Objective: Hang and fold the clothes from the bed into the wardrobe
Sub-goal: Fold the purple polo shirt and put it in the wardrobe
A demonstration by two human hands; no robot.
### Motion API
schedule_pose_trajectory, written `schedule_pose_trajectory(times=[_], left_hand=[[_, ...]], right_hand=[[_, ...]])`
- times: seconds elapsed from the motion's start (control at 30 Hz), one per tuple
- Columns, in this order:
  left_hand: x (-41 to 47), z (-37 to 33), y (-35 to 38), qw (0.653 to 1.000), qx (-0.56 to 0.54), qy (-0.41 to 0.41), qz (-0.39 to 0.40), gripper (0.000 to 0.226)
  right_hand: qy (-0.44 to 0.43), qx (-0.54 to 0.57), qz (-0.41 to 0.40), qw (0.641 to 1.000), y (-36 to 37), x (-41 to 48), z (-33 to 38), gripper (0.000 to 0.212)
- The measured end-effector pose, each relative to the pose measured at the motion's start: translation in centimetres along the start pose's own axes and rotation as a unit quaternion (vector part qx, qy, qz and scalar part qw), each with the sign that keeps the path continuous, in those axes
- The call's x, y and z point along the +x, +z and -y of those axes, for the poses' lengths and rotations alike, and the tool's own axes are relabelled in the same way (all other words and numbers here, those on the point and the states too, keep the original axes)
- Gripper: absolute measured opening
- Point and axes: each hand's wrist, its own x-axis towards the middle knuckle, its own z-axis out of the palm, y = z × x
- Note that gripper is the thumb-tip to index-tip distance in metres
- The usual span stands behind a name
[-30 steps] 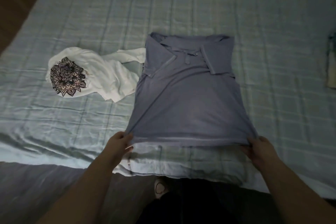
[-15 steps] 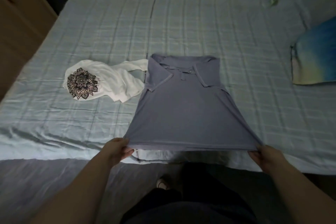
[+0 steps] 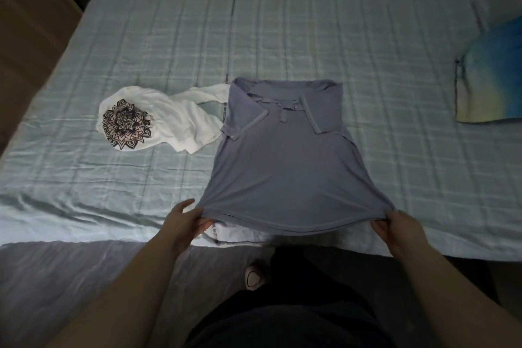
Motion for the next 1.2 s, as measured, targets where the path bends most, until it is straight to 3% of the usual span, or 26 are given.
schedule_pose_trajectory(times=[0.2, 0.3, 0.37, 0.43, 0.5, 0.67, 0.77, 0.87, 0.93, 1.1, 1.17, 1.2], left_hand=[[2.7, -6.8, 3.9, 0.999, -0.024, 0.02, -0.012, 0.015], [5.5, -10.8, 6.0, 0.998, -0.059, 0.019, -0.015, 0.014], [7.6, -13.5, 7.7, 0.996, -0.084, 0.02, -0.014, 0.009], [10.3, -16.0, 9.4, 0.995, -0.096, 0.017, -0.017, 0.009], [12.9, -18.3, 10.9, 0.995, -0.096, 0.013, -0.012, 0.011], [19.1, -23.6, 14.3, 0.991, -0.131, -0.009, -0.013, 0.019], [22.6, -26.5, 16.5, 0.99, -0.142, -0.01, -0.014, 0.023], [26.5, -29.1, 18.1, 0.99, -0.143, -0.011, -0.011, 0.02], [29.7, -30.6, 19.1, 0.991, -0.13, -0.018, 0.005, 0.016], [36.5, -31.9, 22.2, 0.989, -0.146, -0.035, -0.008, 0.014], [38.7, -31.5, 23.1, 0.987, -0.159, -0.036, -0.01, 0.015], [39.8, -31.2, 23.4, 0.985, -0.17, -0.039, -0.017, 0.015]], right_hand=[[-0.046, -0.013, 0.017, 0.999, 3.5, 3.0, 6.1, 0.026], [-0.059, -0.045, -0.01, 0.997, 6.6, 5.7, 10.0, 0.006], [-0.081, -0.06, -0.01, 0.995, 8.9, 7.4, 12.7, 0.014], [-0.101, -0.059, 0.011, 0.993, 11.5, 9.1, 15.3, 0.009], [-0.101, -0.049, 0.017, 0.994, 14.0, 11.4, 17.5, 0.019], [-0.073, -0.011, 0.022, 0.997, 20.0, 18.4, 21.5, 0.02], [-0.033, 0.017, 0.006, 0.999, 22.9, 23.5, 23.2, 0.047], [-0.083, -0.061, 0.004, 0.995, 25.8, 26.3, 24.3, 0.052], [-0.093, -0.014, 0.002, 0.996, 28.3, 27.5, 25.5, 0.046], [-0.05, -0.024, -0.025, 0.998, 33.1, 31.9, 26.6, 0.038], [-0.055, -0.008, -0.032, 0.998, 34.6, 33.0, 26.3, 0.016], [-0.018, 0.039, -0.027, 0.999, 35.5, 33.7, 26.1, 0.008]])
